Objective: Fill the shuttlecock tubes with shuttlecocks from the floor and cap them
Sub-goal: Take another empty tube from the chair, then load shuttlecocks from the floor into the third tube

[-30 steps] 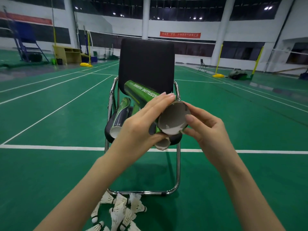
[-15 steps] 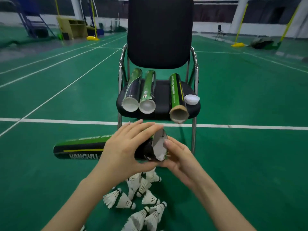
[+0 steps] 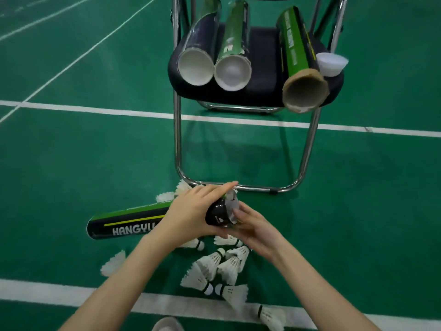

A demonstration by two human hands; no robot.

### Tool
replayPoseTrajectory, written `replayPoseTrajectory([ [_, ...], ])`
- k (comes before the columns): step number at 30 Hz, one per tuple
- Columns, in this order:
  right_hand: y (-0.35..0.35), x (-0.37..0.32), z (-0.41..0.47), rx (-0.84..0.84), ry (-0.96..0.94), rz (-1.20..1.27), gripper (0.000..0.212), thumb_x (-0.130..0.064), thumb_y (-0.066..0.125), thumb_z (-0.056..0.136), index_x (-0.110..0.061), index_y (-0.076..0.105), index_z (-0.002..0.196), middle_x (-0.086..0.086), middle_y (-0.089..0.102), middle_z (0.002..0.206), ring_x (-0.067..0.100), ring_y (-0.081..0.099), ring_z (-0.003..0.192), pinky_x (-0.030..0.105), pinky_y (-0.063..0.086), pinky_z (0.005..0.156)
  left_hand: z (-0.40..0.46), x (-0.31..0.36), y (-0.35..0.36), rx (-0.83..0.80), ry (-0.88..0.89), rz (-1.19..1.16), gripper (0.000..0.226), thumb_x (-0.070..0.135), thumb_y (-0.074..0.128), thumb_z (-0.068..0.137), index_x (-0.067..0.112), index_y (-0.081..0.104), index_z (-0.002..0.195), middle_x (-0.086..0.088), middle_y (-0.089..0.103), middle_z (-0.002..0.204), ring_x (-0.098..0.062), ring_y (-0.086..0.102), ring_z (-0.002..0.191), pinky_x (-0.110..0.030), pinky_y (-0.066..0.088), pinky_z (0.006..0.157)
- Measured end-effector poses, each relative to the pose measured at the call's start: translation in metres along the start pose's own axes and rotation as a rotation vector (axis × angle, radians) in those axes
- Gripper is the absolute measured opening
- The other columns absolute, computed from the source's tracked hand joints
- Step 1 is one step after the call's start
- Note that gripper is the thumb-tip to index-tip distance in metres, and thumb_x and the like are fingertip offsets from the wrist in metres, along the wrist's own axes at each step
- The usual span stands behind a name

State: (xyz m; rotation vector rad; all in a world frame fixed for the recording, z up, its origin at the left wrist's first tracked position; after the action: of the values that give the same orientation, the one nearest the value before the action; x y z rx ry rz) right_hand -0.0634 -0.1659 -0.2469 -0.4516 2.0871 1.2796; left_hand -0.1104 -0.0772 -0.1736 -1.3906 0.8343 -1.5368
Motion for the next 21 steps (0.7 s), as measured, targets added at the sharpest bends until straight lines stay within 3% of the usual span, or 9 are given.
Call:
replayPoseTrajectory([
  [6,-0.035,0.034,0.023,0.087,0.092,-0.161,0.048,-0.019,0.073,0.071,-0.012,0.061,0.117,0.013,0.063,0.118,0.024,0.062,0.107,0.039,0.054,0.086,-0.016,-0.03,0.043,0.004,-0.028,0.028,0.092,0.059,0.07,0.067,0.037,0.023,0.143,0.008,0.06,0.111,-0.014,0.056,0.086,-0.02,0.037,0.066],
  [10,-0.066,0.041,0.025,0.163,0.123,-0.466,0.041,-0.017,0.067,0.083,-0.017,0.058,0.123,0.005,0.064,0.119,0.016,0.063,0.107,0.032,0.054,0.086,-0.023,-0.052,0.072,-0.042,-0.05,0.116,0.098,0.051,0.075,0.063,0.039,0.02,0.143,0.004,0.06,0.115,-0.021,0.057,0.087,-0.03,0.044,0.068],
  [15,-0.108,0.036,0.011,0.261,0.077,-0.776,0.025,-0.014,0.065,0.085,-0.021,0.062,0.109,-0.002,0.067,0.108,0.007,0.063,0.098,0.017,0.052,0.083,-0.034,-0.07,0.099,-0.089,-0.084,0.221,0.102,0.048,0.08,0.059,0.037,0.024,0.143,0.004,0.059,0.119,-0.024,0.059,0.091,-0.035,0.05,0.073],
  [21,-0.142,0.061,-0.007,0.359,0.053,-0.959,0.016,-0.017,0.068,0.082,-0.028,0.066,0.093,-0.013,0.067,0.094,0.004,0.06,0.09,0.018,0.045,0.083,-0.051,-0.063,0.126,-0.11,-0.077,0.236,0.103,0.044,0.082,0.055,0.032,0.029,0.141,0.003,0.062,0.112,-0.024,0.061,0.087,-0.035,0.05,0.072],
])
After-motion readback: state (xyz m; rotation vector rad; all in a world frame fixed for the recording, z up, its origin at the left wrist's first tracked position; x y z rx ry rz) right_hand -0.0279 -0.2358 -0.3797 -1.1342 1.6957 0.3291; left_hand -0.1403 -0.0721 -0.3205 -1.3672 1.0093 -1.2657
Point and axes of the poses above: each hand's wrist, its own z-axis towards the middle knuckle, its own y-axis out of the palm, x = y × z, the point moved 8 cm from there along z, towards the middle knuckle
